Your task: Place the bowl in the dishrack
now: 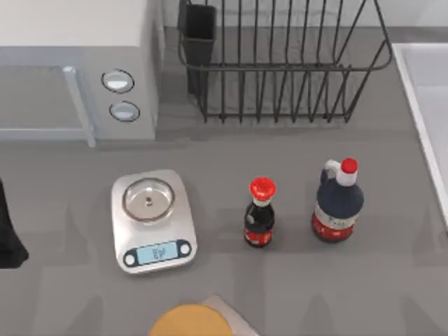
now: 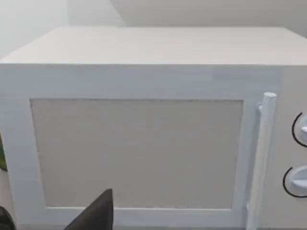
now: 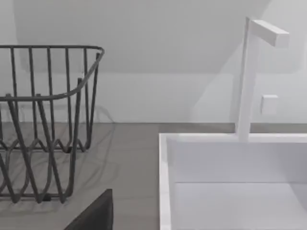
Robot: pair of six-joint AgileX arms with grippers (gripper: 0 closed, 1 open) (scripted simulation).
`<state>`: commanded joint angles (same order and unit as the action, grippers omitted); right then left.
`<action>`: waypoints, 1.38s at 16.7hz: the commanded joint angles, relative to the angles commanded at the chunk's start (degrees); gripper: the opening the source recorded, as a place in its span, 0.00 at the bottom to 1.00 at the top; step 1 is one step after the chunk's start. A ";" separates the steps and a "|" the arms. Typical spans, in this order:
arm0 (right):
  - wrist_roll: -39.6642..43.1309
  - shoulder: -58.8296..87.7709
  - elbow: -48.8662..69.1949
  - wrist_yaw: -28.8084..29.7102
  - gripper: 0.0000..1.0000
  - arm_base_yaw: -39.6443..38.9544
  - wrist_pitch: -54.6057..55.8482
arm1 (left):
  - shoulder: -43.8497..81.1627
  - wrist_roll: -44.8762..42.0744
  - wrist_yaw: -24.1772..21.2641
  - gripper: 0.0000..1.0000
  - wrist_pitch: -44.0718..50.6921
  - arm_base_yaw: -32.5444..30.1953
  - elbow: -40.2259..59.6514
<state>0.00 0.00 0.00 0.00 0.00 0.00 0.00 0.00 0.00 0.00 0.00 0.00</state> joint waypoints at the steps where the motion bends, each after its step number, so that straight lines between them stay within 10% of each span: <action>1: 0.00 0.00 0.00 0.00 1.00 0.00 0.00 | 0.00 0.00 0.00 1.00 0.00 0.00 0.00; 23: 32.69 83.64 63.27 -2.18 1.00 34.63 -60.15 | 0.00 0.00 0.00 1.00 0.00 0.00 0.00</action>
<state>32.69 83.64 63.27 -2.18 34.63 -60.15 0.00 0.00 0.00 0.00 0.00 0.00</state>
